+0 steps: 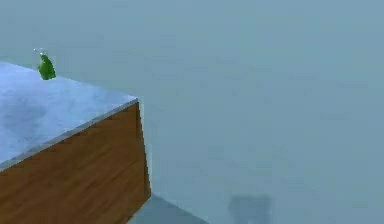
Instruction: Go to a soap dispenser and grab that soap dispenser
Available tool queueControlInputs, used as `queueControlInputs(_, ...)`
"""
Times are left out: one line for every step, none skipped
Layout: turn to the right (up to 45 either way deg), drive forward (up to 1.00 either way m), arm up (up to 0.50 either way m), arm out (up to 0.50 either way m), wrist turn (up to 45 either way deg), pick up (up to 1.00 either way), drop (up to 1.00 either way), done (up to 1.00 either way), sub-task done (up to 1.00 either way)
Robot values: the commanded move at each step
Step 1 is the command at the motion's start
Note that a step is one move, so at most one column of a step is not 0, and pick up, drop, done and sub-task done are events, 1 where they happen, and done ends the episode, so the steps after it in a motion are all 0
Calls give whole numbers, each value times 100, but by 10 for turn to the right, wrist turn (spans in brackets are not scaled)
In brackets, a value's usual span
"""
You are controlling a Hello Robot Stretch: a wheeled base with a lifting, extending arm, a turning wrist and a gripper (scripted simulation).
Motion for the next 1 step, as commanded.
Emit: queueControlInputs(-450,0,0,0,0,0,0,0,0)
